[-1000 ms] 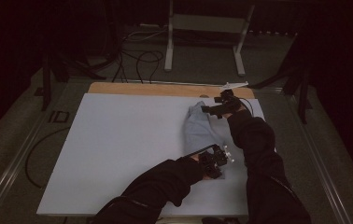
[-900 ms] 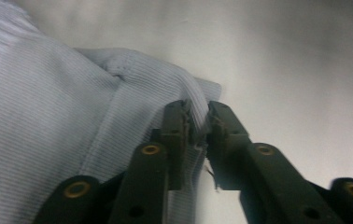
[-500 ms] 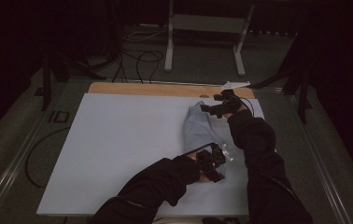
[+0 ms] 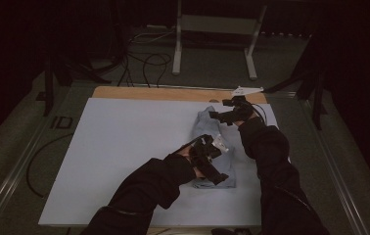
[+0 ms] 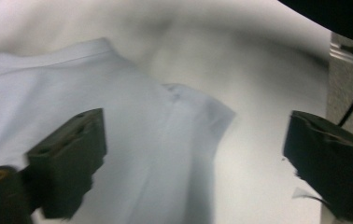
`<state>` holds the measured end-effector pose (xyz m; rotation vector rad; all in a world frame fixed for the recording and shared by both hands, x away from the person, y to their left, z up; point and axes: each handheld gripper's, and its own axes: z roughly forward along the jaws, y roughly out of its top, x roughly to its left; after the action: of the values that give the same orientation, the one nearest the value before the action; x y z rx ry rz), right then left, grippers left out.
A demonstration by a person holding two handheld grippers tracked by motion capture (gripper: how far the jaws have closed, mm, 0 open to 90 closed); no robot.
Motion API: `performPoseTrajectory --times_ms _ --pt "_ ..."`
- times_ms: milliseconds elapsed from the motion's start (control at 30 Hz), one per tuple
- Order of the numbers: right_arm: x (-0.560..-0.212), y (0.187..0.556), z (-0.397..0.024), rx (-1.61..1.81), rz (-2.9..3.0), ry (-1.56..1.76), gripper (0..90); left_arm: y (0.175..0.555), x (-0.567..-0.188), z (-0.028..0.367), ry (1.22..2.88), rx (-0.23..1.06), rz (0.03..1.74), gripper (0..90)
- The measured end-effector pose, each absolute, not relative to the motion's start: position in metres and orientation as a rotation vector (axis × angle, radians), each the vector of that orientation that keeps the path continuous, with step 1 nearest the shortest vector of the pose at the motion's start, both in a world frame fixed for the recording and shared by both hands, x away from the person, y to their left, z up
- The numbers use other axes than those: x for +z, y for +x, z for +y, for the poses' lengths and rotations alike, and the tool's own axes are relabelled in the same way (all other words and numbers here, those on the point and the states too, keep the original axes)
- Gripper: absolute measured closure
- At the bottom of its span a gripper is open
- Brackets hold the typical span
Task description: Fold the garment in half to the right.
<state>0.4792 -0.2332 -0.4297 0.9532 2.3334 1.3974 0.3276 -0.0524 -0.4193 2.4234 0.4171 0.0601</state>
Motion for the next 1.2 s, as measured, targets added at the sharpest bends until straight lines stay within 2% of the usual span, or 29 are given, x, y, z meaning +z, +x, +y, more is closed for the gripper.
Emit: performPoseTrajectory --times_ms 33,67,233,667,1200 --pt "-0.429 0.477 -0.232 1.399 2.336 0.948 9.4 0.329 -0.419 -0.050 2.418 0.067 0.427 0.7" --pt "-0.429 0.476 -0.232 1.400 2.337 0.944 9.4 0.330 -0.418 -0.045 2.394 0.068 0.439 0.3" --pt "-0.428 0.465 -0.225 1.425 2.366 0.914 9.5 0.336 -0.417 -0.028 2.367 0.121 0.417 0.1" --pt "-0.431 0.435 -0.217 1.439 2.403 0.840 9.4 0.351 -0.417 0.030 2.274 0.094 0.483 0.1" --pt "-0.428 0.384 -0.226 1.533 2.355 0.798 9.5 0.341 -0.415 0.089 2.206 0.185 0.496 0.1"
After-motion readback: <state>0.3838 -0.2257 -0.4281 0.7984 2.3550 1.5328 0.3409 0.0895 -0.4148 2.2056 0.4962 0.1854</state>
